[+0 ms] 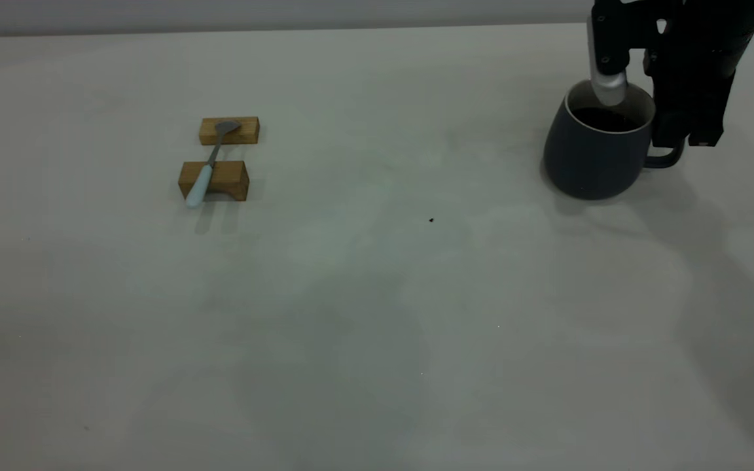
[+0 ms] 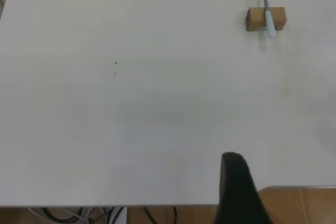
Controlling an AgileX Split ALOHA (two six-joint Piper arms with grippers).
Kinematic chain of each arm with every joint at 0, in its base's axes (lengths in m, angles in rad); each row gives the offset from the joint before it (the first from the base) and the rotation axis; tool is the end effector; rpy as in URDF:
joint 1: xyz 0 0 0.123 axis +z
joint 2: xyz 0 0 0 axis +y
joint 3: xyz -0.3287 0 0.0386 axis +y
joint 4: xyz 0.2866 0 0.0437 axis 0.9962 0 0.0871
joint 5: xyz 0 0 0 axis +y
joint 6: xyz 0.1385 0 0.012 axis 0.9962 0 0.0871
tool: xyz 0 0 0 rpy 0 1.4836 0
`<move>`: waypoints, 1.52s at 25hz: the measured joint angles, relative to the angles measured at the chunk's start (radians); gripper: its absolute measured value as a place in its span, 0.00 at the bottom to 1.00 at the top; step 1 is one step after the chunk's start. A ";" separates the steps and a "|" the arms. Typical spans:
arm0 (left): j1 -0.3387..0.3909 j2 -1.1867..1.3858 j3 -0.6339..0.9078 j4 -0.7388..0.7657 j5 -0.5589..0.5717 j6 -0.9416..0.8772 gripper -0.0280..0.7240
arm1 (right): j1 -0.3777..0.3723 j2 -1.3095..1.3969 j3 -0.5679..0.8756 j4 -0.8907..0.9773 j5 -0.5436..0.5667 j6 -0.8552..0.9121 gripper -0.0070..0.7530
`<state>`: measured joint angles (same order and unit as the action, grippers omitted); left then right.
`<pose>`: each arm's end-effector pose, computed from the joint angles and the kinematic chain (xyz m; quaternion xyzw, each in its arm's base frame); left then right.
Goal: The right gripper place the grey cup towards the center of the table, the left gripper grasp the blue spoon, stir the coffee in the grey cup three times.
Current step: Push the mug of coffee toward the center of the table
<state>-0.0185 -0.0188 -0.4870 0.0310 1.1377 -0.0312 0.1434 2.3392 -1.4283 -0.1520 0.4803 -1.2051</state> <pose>0.0191 0.0036 0.2604 -0.0068 0.8711 0.0033 0.4910 0.4997 0.0623 -0.0007 -0.6655 0.7332 -0.1049 0.0922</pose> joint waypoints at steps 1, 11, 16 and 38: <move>0.000 0.000 0.000 0.000 0.000 0.000 0.72 | 0.007 -0.001 0.000 0.002 0.002 0.007 0.24; 0.000 0.000 0.000 0.000 0.000 0.000 0.72 | 0.156 -0.009 -0.004 0.022 0.012 0.205 0.24; 0.000 0.000 0.000 0.000 0.000 0.000 0.72 | 0.231 -0.009 -0.005 0.023 0.012 0.274 0.24; 0.000 0.000 0.000 0.000 0.000 0.000 0.72 | 0.346 -0.009 -0.005 0.039 -0.075 0.619 0.24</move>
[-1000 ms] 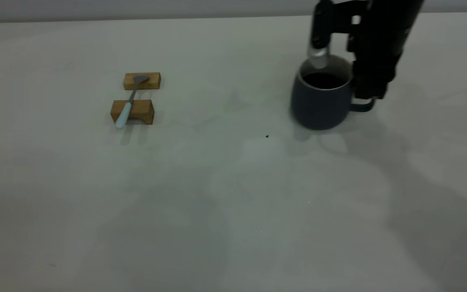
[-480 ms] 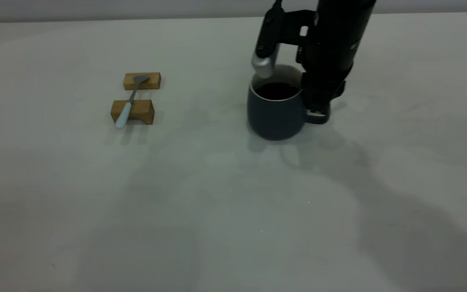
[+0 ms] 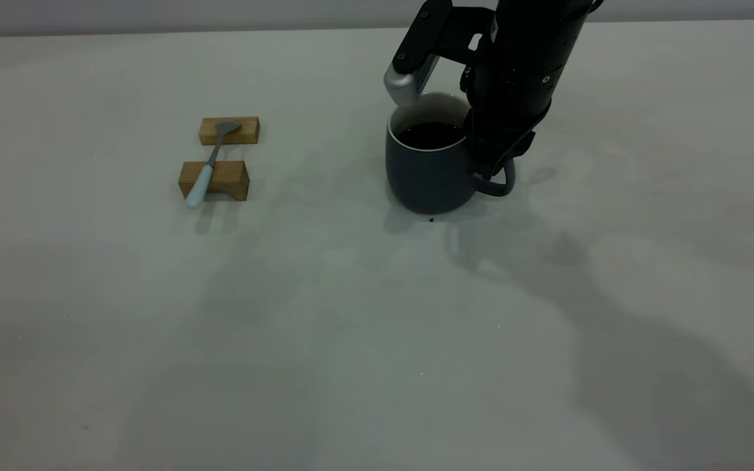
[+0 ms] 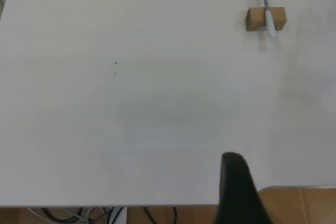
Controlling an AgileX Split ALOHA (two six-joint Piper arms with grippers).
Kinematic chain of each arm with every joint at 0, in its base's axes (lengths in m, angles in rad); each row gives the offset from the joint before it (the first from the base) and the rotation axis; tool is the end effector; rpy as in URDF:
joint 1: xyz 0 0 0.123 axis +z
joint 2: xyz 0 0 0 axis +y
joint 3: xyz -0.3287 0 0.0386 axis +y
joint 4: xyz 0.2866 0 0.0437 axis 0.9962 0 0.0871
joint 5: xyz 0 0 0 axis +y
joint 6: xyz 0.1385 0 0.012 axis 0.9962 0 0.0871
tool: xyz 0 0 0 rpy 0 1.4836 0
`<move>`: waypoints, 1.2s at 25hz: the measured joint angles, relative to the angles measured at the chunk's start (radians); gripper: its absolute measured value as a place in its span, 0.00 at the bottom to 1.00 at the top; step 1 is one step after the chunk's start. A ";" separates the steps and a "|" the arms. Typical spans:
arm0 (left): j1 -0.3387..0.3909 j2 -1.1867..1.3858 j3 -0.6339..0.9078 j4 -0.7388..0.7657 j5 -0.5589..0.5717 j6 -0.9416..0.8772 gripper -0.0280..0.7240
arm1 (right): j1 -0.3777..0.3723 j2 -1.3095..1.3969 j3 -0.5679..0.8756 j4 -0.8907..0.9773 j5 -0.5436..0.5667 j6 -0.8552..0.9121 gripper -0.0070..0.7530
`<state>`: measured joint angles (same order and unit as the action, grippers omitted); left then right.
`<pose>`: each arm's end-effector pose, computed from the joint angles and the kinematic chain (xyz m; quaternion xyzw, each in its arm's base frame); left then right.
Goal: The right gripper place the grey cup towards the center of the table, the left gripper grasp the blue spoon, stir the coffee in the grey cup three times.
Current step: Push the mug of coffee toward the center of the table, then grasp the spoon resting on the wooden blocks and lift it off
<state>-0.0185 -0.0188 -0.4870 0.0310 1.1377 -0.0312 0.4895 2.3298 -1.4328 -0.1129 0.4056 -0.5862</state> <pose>0.0191 0.0036 0.2604 -0.0068 0.8711 0.0033 0.4910 0.4581 0.2370 0.0081 -0.5439 0.8198 -0.0396 0.1748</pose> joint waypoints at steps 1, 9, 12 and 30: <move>0.000 0.000 0.000 0.000 0.000 0.000 0.72 | 0.000 0.000 0.000 0.000 0.001 0.002 0.25; 0.000 0.000 0.000 0.000 0.000 0.000 0.72 | 0.000 -0.052 -0.001 0.009 0.059 0.013 0.70; 0.000 0.000 0.000 0.000 0.000 0.000 0.72 | 0.000 -0.125 -0.001 0.014 0.154 0.044 0.84; 0.000 0.000 0.000 0.000 0.000 0.000 0.72 | 0.000 -0.943 0.008 0.092 0.827 0.345 0.82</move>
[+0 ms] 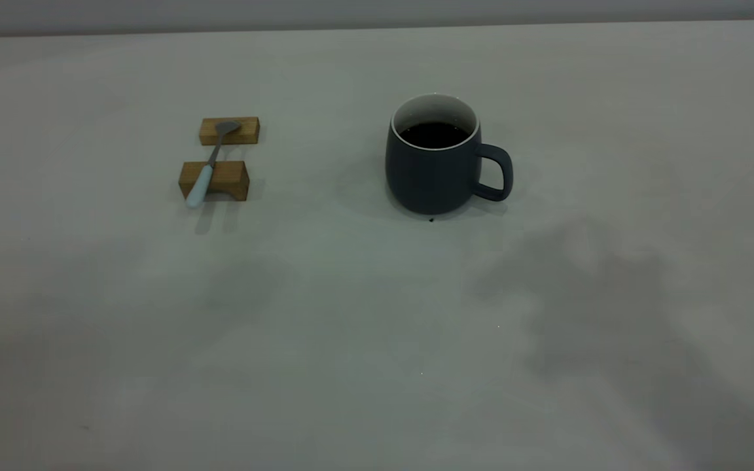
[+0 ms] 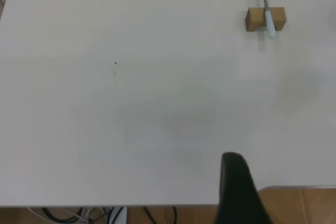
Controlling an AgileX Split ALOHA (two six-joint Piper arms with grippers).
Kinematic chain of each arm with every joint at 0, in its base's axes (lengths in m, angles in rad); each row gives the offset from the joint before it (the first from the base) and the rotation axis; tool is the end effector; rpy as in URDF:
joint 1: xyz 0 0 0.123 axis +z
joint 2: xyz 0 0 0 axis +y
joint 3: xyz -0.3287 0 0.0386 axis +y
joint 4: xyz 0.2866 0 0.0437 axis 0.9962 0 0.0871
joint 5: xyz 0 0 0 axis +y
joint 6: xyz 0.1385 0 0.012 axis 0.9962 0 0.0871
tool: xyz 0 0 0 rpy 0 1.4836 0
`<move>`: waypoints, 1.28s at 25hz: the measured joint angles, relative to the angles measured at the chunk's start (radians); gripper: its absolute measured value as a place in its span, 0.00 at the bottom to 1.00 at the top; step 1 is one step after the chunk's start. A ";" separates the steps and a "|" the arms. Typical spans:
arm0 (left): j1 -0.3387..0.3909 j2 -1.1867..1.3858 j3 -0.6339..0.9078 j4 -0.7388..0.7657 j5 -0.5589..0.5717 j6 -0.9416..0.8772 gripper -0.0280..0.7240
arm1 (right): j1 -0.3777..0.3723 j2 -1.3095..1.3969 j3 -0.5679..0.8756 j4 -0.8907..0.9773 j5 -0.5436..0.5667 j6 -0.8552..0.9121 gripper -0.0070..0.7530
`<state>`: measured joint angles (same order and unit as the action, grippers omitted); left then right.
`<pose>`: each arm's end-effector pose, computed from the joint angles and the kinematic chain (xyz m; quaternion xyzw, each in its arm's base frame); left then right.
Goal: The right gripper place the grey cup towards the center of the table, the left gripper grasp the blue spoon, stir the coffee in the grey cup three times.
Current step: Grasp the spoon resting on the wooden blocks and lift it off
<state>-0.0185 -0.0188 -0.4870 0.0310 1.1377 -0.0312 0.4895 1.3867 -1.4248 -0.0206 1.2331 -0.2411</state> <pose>0.0191 0.0036 0.2604 -0.0068 0.8711 0.0033 0.4910 0.2877 0.1502 0.3834 -0.3487 0.9087 0.0183 0.2289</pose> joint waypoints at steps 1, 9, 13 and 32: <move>0.000 0.000 0.000 0.000 0.000 0.000 0.72 | 0.000 -0.031 0.006 0.002 0.001 -0.005 0.82; 0.000 0.000 0.000 0.000 0.000 0.000 0.72 | 0.000 -0.368 0.289 0.084 0.004 -0.078 0.81; 0.000 0.000 0.000 0.000 0.000 0.000 0.72 | 0.000 -0.573 0.465 0.106 0.004 -0.077 0.79; 0.000 0.000 0.000 0.000 0.000 0.000 0.72 | -0.468 -1.354 0.935 0.132 -0.088 0.102 0.79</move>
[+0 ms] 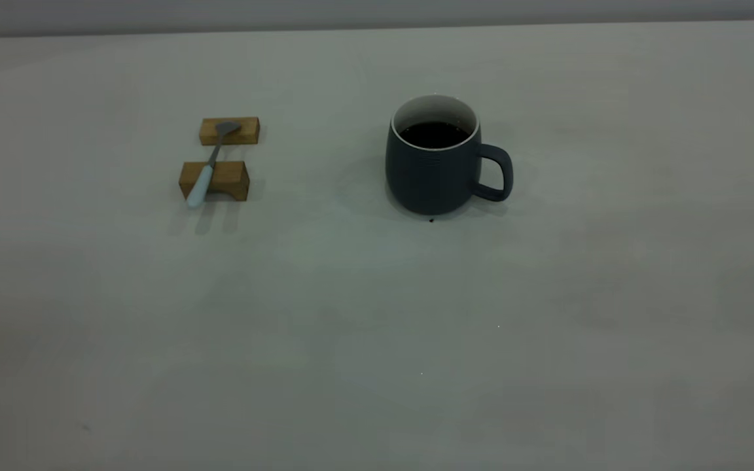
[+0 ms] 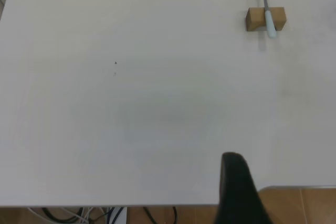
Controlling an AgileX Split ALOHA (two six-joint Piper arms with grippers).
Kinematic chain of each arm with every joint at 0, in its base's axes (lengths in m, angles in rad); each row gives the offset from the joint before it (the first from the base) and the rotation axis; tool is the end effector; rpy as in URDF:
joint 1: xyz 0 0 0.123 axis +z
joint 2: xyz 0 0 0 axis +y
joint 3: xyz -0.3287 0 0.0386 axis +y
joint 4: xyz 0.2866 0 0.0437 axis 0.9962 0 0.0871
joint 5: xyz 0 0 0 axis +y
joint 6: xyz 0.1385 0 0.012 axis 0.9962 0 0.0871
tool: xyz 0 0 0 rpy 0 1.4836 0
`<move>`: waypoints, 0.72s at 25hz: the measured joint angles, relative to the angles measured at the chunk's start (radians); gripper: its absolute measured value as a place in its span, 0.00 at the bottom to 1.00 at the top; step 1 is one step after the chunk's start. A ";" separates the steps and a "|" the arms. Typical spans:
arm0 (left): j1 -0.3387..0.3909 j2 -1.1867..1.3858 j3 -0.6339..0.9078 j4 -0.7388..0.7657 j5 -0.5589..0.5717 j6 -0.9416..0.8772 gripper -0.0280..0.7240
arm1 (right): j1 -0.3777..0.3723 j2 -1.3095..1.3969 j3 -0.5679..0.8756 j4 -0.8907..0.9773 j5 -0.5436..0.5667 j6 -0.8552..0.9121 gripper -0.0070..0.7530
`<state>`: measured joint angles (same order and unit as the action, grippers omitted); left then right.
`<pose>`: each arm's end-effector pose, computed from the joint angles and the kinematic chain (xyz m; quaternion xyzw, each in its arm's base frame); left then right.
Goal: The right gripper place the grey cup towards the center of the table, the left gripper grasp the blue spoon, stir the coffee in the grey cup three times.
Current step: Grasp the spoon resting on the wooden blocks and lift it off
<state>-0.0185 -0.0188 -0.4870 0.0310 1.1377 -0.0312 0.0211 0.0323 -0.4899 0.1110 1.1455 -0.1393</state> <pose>0.0191 0.0036 0.2604 -0.0068 0.8711 0.0033 0.4910 0.0244 0.0146 0.2600 -0.0741 0.8802 0.0278 0.4680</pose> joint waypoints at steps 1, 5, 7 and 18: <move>0.000 0.000 0.000 0.000 0.000 0.000 0.72 | -0.014 -0.008 0.002 -0.002 0.000 0.007 0.79; 0.000 0.000 0.000 0.000 0.000 0.000 0.72 | -0.061 -0.013 0.002 -0.019 0.001 0.018 0.79; 0.000 0.000 0.000 0.000 0.000 0.000 0.72 | -0.072 -0.013 0.010 -0.024 0.000 0.022 0.79; 0.000 0.000 0.000 0.000 0.000 0.000 0.72 | -0.073 -0.013 0.020 -0.025 -0.009 0.022 0.79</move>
<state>-0.0185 -0.0188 -0.4870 0.0310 1.1377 -0.0312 -0.0514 0.0189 -0.4697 0.0861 1.1363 -0.1171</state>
